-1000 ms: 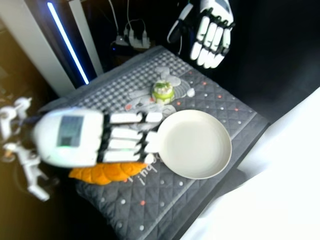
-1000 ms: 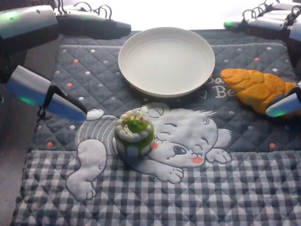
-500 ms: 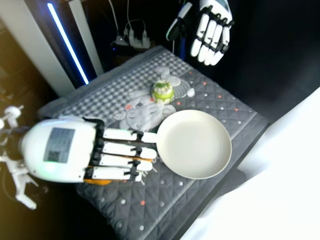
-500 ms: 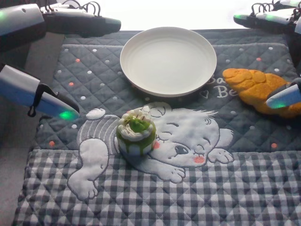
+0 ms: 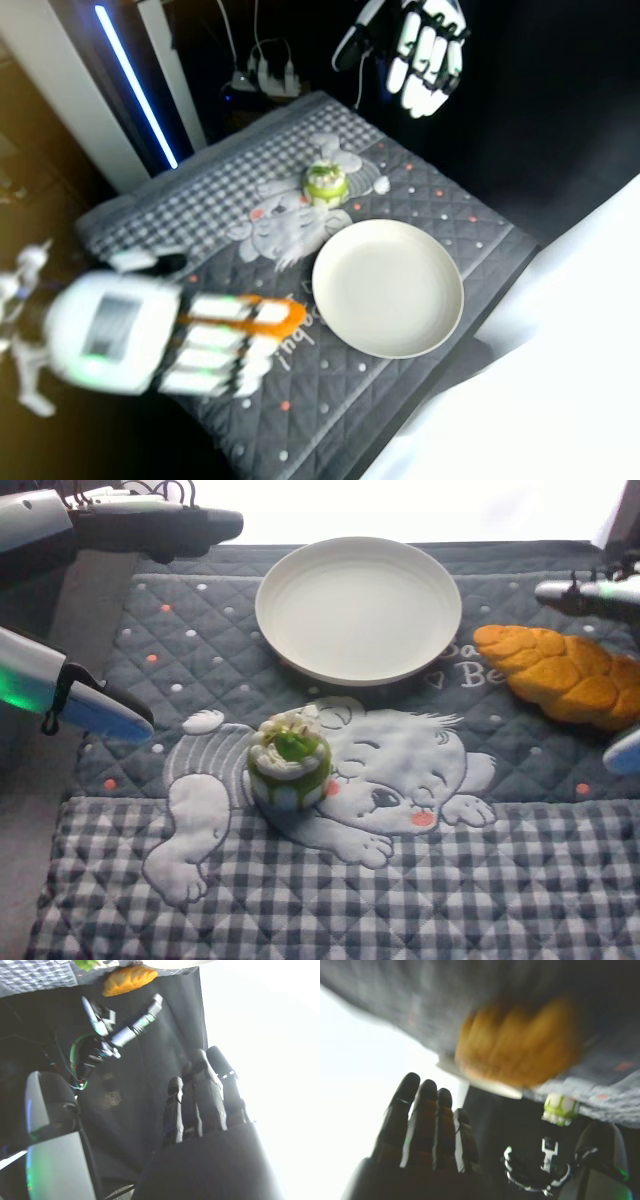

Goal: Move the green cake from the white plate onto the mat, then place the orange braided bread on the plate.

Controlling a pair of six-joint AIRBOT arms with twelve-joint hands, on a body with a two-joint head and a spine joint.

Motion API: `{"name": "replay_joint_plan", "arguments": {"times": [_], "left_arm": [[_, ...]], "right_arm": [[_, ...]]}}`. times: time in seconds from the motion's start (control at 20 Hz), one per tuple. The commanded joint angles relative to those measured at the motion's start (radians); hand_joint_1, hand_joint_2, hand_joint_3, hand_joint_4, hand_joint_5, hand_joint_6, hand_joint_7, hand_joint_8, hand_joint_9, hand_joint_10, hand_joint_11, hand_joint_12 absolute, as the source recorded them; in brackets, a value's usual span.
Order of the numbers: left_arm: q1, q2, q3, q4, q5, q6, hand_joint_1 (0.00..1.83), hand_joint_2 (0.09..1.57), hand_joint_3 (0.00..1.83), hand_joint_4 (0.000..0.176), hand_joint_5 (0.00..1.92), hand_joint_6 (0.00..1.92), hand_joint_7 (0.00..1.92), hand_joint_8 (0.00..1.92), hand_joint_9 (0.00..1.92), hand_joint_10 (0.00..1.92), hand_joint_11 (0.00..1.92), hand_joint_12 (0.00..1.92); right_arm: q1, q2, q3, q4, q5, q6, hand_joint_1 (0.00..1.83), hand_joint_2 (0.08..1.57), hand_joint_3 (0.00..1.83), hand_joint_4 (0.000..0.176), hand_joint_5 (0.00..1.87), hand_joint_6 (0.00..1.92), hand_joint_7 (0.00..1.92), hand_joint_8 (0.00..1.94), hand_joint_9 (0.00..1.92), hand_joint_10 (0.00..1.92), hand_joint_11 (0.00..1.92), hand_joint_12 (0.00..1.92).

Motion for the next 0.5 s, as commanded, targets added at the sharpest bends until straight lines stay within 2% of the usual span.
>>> {"name": "replay_joint_plan", "arguments": {"times": [0.0, 0.05, 0.1, 0.15, 0.2, 0.25, 0.3, 0.35, 0.45], "left_arm": [[-0.007, 0.004, 0.0, -0.057, -0.095, 0.002, 0.96, 0.76, 0.0, 0.03, 0.29, 0.01, 0.32, 0.01, 0.4, 0.01, 0.07, 1.18], [-0.007, 0.001, -0.001, -0.057, -0.096, 0.003, 1.01, 0.75, 0.0, 0.032, 0.3, 0.01, 0.34, 0.02, 0.42, 0.02, 0.06, 1.17], [-0.007, 0.001, -0.002, -0.057, -0.098, 0.004, 1.02, 0.75, 0.0, 0.022, 0.28, 0.0, 0.3, 0.0, 0.37, 0.0, 0.01, 1.14], [-0.006, 0.001, -0.003, -0.057, -0.096, 0.004, 1.01, 0.76, 0.0, 0.014, 0.26, 0.0, 0.27, 0.0, 0.37, 0.0, 0.02, 1.14], [-0.005, -0.001, -0.003, -0.058, -0.094, 0.004, 1.01, 0.76, 0.0, 0.014, 0.26, 0.0, 0.27, 0.0, 0.37, 0.0, 0.02, 1.14], [-0.005, -0.003, -0.003, -0.058, -0.094, 0.004, 1.02, 0.76, 0.0, 0.0, 0.28, 0.01, 0.27, 0.0, 0.35, 0.0, 0.0, 1.05], [-0.005, -0.003, -0.003, -0.058, -0.097, 0.004, 1.01, 0.76, 0.0, 0.0, 0.28, 0.0, 0.27, 0.0, 0.34, 0.0, 0.0, 1.0], [-0.005, -0.003, -0.003, -0.06, -0.099, 0.006, 1.01, 0.75, 0.0, 0.0, 0.3, 0.0, 0.3, 0.0, 0.37, 0.01, 0.02, 1.05], [-0.006, -0.003, -0.003, -0.061, -0.103, 0.008, 1.01, 0.77, 0.0, 0.0, 0.28, 0.0, 0.3, 0.0, 0.36, 0.0, 0.01, 1.17]], "right_arm": [[0.013, 0.013, 0.003, 0.042, 0.127, -0.012, 0.64, 0.64, 0.01, 0.086, 0.02, 0.01, 0.2, 0.0, 0.2, 0.0, 0.0, 0.65], [0.013, 0.008, 0.01, 0.043, 0.113, -0.013, 0.62, 0.66, 0.0, 0.106, 0.03, 0.0, 0.19, 0.0, 0.21, 0.0, 0.0, 0.8], [0.013, 0.002, 0.015, 0.043, 0.1, -0.013, 0.64, 0.65, 0.0, 0.119, 0.03, 0.0, 0.24, 0.01, 0.25, 0.01, 0.0, 0.85], [0.013, -0.006, 0.02, 0.043, 0.093, -0.013, 0.69, 0.62, 0.0, 0.11, 0.06, 0.0, 0.37, 0.01, 0.29, 0.01, 0.0, 0.84], [0.013, -0.013, 0.024, 0.043, 0.09, -0.013, 0.69, 0.62, 0.0, 0.11, 0.06, 0.0, 0.37, 0.01, 0.29, 0.01, 0.0, 0.84], [0.013, -0.019, 0.028, 0.043, 0.084, -0.013, 0.69, 0.63, 0.0, 0.127, 0.07, 0.0, 0.39, 0.01, 0.3, 0.01, 0.0, 0.84], [0.013, -0.03, 0.038, 0.041, 0.071, -0.013, 0.73, 0.65, 0.0, 0.136, 0.06, 0.0, 0.35, 0.0, 0.27, 0.0, 0.0, 0.8], [0.013, -0.041, 0.048, 0.04, 0.06, -0.013, 0.72, 0.67, 0.0, 0.104, 0.09, 0.0, 0.3, 0.0, 0.28, 0.0, 0.0, 0.89], [0.013, -0.057, 0.065, 0.04, 0.043, -0.013, 0.68, 0.66, 0.0, 0.139, 0.07, 0.0, 0.28, 0.01, 0.26, 0.0, 0.03, 0.94]]}}
